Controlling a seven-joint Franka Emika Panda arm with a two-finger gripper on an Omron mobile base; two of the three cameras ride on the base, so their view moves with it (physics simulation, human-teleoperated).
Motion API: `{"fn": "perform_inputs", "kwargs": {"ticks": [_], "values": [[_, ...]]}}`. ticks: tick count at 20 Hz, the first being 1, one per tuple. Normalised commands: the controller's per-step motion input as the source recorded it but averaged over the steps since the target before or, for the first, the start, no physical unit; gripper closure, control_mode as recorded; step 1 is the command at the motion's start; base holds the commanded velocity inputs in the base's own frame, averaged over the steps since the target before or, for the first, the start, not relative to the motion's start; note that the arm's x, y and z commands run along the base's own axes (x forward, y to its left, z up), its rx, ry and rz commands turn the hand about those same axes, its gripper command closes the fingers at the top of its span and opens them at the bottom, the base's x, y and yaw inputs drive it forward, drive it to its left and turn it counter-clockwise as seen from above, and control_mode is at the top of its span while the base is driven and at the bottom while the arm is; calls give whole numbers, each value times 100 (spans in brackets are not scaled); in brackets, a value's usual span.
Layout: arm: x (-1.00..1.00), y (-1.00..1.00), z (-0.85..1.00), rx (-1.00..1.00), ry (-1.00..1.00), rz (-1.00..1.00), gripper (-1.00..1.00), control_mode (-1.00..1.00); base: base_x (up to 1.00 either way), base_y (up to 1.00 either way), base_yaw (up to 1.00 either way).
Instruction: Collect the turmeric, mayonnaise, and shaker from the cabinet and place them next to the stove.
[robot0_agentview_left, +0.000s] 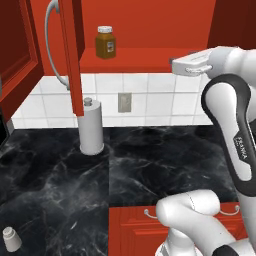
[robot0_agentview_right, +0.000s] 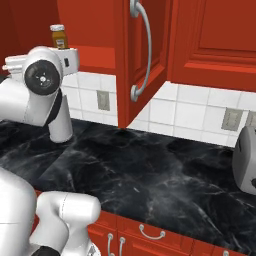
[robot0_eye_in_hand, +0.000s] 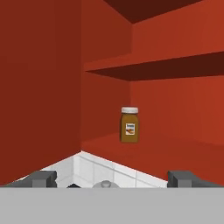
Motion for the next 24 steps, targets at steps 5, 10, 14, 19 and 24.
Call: {"fn": "perform_inputs", "kwargs": {"ticks": [5,10,14,19,24], "values": [[23,-11,-1,0,1,1,-100,-100,0,0,0],[42,0,3,0,5,0,-100,-100,0,0,0],[47,0,10,0,10,0,-100,-100,0,0,0],[49,0,10,0,14,0,-100,-100,0,0,0],[53,8,9,-1,10,0,-100,-100,0,0,0]]}}
